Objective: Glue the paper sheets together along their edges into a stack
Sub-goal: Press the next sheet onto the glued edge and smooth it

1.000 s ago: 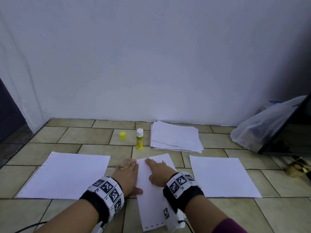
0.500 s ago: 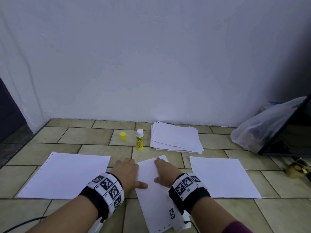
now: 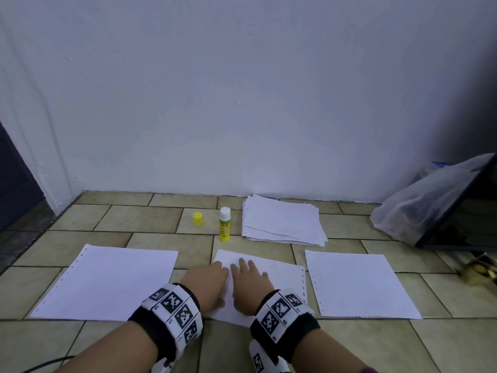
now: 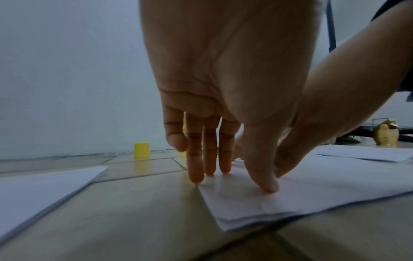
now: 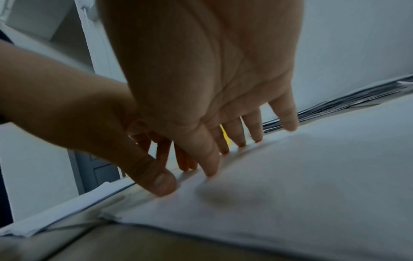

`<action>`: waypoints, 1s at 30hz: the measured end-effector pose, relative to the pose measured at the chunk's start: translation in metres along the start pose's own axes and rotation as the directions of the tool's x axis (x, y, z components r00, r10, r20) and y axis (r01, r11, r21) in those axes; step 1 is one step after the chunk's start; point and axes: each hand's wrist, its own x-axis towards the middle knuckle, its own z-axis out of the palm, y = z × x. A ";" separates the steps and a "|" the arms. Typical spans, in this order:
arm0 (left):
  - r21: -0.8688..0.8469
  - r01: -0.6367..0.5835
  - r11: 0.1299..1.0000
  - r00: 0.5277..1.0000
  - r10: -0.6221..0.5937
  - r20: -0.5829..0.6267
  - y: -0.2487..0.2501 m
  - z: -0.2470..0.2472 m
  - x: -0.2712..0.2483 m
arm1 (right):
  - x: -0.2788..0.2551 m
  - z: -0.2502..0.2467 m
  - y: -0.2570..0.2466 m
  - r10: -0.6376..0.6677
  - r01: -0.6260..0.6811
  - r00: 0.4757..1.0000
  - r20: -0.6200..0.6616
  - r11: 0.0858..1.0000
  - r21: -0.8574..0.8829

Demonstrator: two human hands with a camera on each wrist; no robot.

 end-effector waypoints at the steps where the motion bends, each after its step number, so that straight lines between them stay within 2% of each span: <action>1: -0.012 0.015 1.000 1.000 -0.015 0.001 -0.002 0.001 0.001 | 0.000 0.000 -0.002 -0.015 0.015 1.000 0.016 1.000 0.013; 4: -0.059 0.037 0.998 0.999 -0.037 0.006 -0.011 0.013 0.009 | 0.001 -0.003 -0.007 -0.067 0.066 0.997 0.049 0.997 0.025; 8: -0.032 0.052 0.998 0.993 -0.049 0.103 -0.014 0.022 0.011 | 0.004 -0.008 -0.013 -0.161 0.155 0.984 0.078 0.985 0.074; 11: -0.031 0.074 0.997 0.987 -0.069 0.144 -0.014 0.020 0.008 | 0.004 -0.013 -0.003 -0.179 0.172 0.977 0.119 0.983 0.072; 19: -0.023 0.077 0.997 0.978 -0.071 0.195 -0.015 0.019 0.005 | 0.000 -0.018 0.059 0.029 -0.037 0.987 0.159 0.998 0.048; 22: -0.025 0.055 0.998 0.980 -0.049 0.193 -0.018 0.018 0.003 | -0.001 -0.016 0.064 0.060 -0.069 0.988 0.142 0.996 0.061; 26: -0.027 0.032 0.999 0.993 -0.028 0.117 -0.023 0.013 0.002 | 0.001 -0.017 0.056 0.068 -0.071 0.997 0.043 0.994 0.081; 28: -0.043 0.037 0.998 0.998 -0.034 0.051 -0.023 0.010 0.000 | -0.001 -0.018 0.052 0.061 -0.061 0.998 0.004 0.997 0.040; 30: -0.034 0.048 0.998 0.998 -0.046 0.040 -0.020 0.007 -0.002 | -0.003 -0.019 0.047 0.064 -0.065 0.998 -0.026 0.997 -0.034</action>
